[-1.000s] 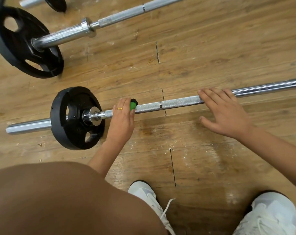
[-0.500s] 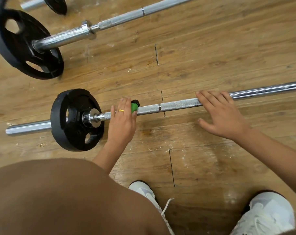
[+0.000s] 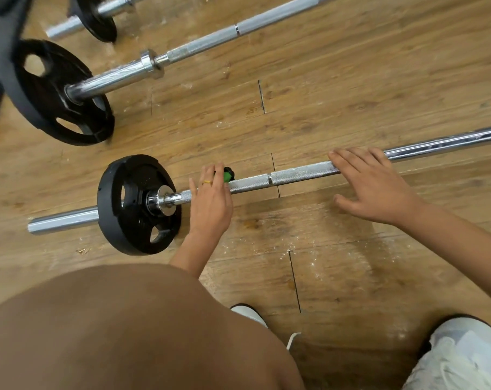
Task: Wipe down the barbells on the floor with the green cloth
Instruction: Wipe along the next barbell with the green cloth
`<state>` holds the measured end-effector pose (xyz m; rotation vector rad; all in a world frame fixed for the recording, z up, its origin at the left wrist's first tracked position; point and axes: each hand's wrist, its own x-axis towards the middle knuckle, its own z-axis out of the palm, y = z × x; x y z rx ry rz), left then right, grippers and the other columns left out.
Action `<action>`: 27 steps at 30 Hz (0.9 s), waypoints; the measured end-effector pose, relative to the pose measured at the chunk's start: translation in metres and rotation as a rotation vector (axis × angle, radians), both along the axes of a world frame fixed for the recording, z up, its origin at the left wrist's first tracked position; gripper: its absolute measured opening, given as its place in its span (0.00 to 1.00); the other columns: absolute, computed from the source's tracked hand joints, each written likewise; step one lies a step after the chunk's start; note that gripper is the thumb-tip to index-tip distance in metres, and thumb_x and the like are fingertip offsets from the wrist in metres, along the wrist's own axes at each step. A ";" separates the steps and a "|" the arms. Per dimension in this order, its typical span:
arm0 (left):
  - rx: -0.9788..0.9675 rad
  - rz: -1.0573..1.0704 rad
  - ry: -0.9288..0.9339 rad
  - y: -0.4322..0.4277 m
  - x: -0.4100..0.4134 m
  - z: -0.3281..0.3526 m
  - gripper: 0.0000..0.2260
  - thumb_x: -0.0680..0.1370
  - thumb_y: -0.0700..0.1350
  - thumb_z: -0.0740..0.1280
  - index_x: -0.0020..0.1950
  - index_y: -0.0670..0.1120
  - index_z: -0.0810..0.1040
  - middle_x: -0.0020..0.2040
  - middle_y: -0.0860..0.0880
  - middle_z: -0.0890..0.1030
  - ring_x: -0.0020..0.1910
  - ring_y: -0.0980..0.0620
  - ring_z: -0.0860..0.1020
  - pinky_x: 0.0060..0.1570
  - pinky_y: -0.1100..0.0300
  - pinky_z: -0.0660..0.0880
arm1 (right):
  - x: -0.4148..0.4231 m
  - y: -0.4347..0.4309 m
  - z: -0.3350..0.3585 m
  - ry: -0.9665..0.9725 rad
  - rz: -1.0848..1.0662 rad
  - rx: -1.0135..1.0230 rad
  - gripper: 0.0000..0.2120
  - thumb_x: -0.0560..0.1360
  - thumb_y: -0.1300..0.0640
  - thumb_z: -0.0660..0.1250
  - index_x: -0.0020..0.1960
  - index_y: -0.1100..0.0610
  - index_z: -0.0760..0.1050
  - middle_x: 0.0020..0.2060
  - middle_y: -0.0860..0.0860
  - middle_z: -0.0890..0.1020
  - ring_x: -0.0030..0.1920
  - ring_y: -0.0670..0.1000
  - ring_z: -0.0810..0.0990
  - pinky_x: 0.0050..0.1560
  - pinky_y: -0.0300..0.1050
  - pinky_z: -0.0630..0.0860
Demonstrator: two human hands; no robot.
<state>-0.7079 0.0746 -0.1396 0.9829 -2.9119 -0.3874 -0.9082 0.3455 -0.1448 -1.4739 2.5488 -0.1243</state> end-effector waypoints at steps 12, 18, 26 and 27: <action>0.051 -0.150 -0.029 -0.006 -0.017 0.002 0.22 0.87 0.44 0.51 0.80 0.39 0.60 0.80 0.42 0.63 0.81 0.44 0.53 0.78 0.45 0.46 | -0.013 -0.005 0.002 -0.036 0.012 0.012 0.43 0.71 0.36 0.52 0.81 0.55 0.53 0.79 0.52 0.60 0.78 0.54 0.59 0.77 0.55 0.48; -0.005 -0.270 -0.051 -0.010 -0.011 0.001 0.23 0.87 0.46 0.51 0.81 0.39 0.57 0.81 0.42 0.58 0.81 0.44 0.53 0.79 0.48 0.47 | -0.019 -0.012 0.003 -0.032 0.011 0.021 0.41 0.76 0.40 0.64 0.81 0.54 0.52 0.80 0.51 0.58 0.78 0.53 0.58 0.77 0.54 0.47; -0.048 -0.209 -0.065 -0.002 -0.032 0.000 0.23 0.87 0.45 0.49 0.81 0.38 0.56 0.81 0.40 0.59 0.81 0.42 0.53 0.80 0.46 0.50 | -0.040 -0.028 0.007 -0.057 0.012 0.114 0.44 0.76 0.39 0.63 0.82 0.53 0.45 0.81 0.51 0.53 0.80 0.52 0.52 0.78 0.52 0.45; -0.065 -0.221 -0.067 0.001 -0.033 -0.002 0.23 0.87 0.45 0.49 0.81 0.38 0.55 0.81 0.40 0.57 0.81 0.42 0.52 0.80 0.46 0.49 | -0.041 -0.030 0.006 -0.060 0.005 0.121 0.45 0.76 0.39 0.63 0.82 0.54 0.44 0.81 0.51 0.52 0.80 0.52 0.51 0.78 0.52 0.44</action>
